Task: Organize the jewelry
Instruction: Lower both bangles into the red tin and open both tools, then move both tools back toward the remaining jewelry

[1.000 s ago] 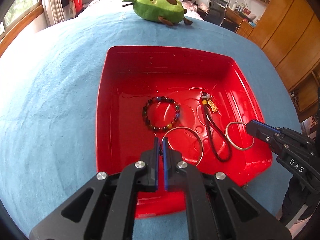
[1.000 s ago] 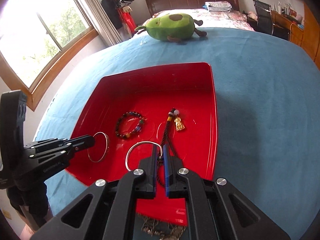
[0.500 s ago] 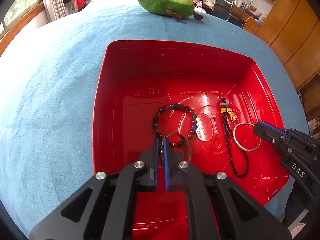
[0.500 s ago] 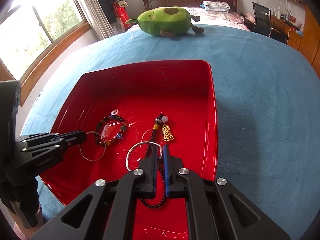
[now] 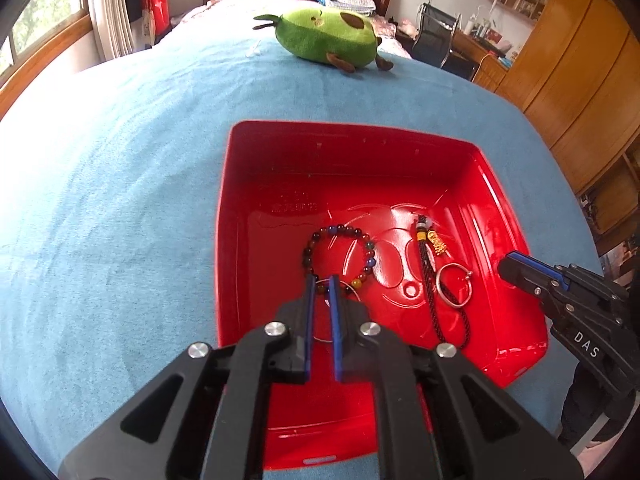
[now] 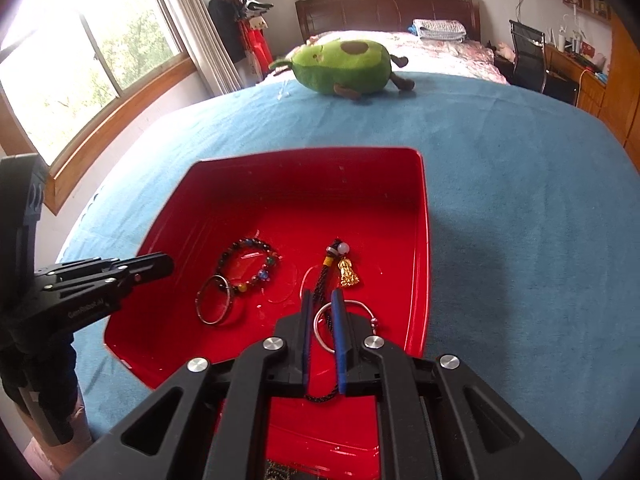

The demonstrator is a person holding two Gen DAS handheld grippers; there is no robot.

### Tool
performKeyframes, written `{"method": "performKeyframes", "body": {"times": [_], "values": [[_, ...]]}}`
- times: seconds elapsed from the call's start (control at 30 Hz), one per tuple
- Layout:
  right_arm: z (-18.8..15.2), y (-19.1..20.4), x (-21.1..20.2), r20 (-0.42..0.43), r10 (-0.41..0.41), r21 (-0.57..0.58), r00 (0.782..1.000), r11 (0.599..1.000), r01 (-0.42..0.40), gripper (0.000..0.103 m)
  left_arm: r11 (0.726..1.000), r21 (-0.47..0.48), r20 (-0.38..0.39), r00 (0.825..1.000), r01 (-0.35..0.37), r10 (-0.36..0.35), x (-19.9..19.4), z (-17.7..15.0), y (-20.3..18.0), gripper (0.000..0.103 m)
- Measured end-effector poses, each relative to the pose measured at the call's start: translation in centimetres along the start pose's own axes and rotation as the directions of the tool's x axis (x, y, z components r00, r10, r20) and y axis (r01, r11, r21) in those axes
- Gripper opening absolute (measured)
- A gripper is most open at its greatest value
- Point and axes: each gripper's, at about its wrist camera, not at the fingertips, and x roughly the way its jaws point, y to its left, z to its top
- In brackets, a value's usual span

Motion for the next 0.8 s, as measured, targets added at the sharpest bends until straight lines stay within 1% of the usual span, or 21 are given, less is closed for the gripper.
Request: {"method": "performKeyframes", "body": {"times": [0.07, 0.1, 0.13, 0.17, 0.2, 0.3, 0.33, 0.37, 0.4, 0.47, 0.6, 0.67, 0.7, 0.77, 0.8], "values": [[-0.1, 0.1, -0.8, 0.01, 0.0, 0.0, 1.0, 1.0, 0.0, 0.011, 1.0, -0.001, 0.022, 1.0, -0.006, 0.006, -1.0, -0.1, 0.0, 0.035], [-0.2, 0.1, -1.2, 0.012, -0.003, 0.001, 1.0, 1.0, 0.003, 0.011, 1.0, 0.0, 0.039, 0.999, -0.012, 0.012, -1.5, -0.2, -0.2, 0.039], [-0.3, 0.1, -1.4, 0.013, -0.002, 0.004, 1.0, 1.0, 0.002, 0.012, 1.0, 0.003, 0.055, 0.998, -0.022, 0.022, -2.1, -0.4, -0.3, 0.046], [-0.5, 0.2, -1.8, 0.016, -0.001, 0.006, 1.0, 1.0, 0.0, 0.013, 1.0, 0.007, 0.069, 0.997, -0.029, 0.029, -2.6, -0.6, -0.5, 0.05], [-0.6, 0.3, -2.1, 0.019, 0.0, 0.006, 1.0, 1.0, 0.0, 0.013, 1.0, 0.009, 0.076, 0.997, -0.025, 0.025, -3.1, -0.8, -0.6, 0.052], [-1.2, 0.3, -3.1, 0.031, 0.001, 0.011, 1.0, 1.0, -0.001, 0.016, 1.0, 0.002, 0.091, 0.996, 0.006, -0.006, -4.5, -1.4, -0.8, 0.064], [-1.4, 0.4, -3.5, 0.037, -0.003, 0.01, 0.999, 1.0, 0.002, 0.02, 1.0, 0.0, 0.105, 0.994, 0.007, -0.007, -5.0, -1.7, -0.8, 0.072], [-1.7, 0.4, -3.9, 0.044, -0.008, 0.01, 0.999, 1.0, 0.008, 0.027, 1.0, 0.001, 0.125, 0.992, 0.001, -0.001, -5.6, -2.1, -1.0, 0.077], [-2.1, 0.4, -4.4, 0.053, -0.013, 0.012, 0.998, 1.0, 0.013, 0.032, 1.0, 0.006, 0.139, 0.99, -0.004, 0.003, -6.0, -2.3, -1.1, 0.08], [-2.6, 0.4, -5.2, 0.07, -0.025, 0.013, 0.997, 1.0, 0.024, 0.05, 1.0, 0.017, 0.164, 0.986, -0.011, 0.008, -7.0, -3.1, -1.3, 0.085], [-4.1, 0.5, -6.9, 0.088, -0.037, 0.011, 0.995, 0.999, 0.036, 0.062, 1.0, 0.024, 0.187, 0.982, -0.014, 0.01, -8.5, -4.9, -1.6, 0.089], [-5.1, 0.7, -7.7, 0.099, -0.038, 0.006, 0.994, 0.999, 0.038, 0.079, 0.999, 0.028, 0.194, 0.981, -0.019, 0.013, -9.0, -5.8, -1.8, 0.091], [-5.7, 0.8, -8.1, 0.109, -0.038, -0.002, 0.993, 0.999, 0.038, 0.083, 0.999, 0.03, 0.197, 0.98, -0.023, 0.017, -9.3, -6.3, -1.8, 0.091], [-7.0, 1.1, -8.7, 0.119, -0.022, -0.009, 0.993, 1.0, 0.023, 0.096, 0.999, 0.039, 0.204, 0.979, -0.029, 0.021, -9.9, -7.6, -1.8, 0.092], [-7.8, 1.2, -9.0, 0.117, -0.004, -0.01, 0.993, 1.0, 0.005, 0.097, 0.999, 0.046, 0.207, 0.978, -0.03, 0.02, -10.0, -8.2, -1.8, 0.093]]}}
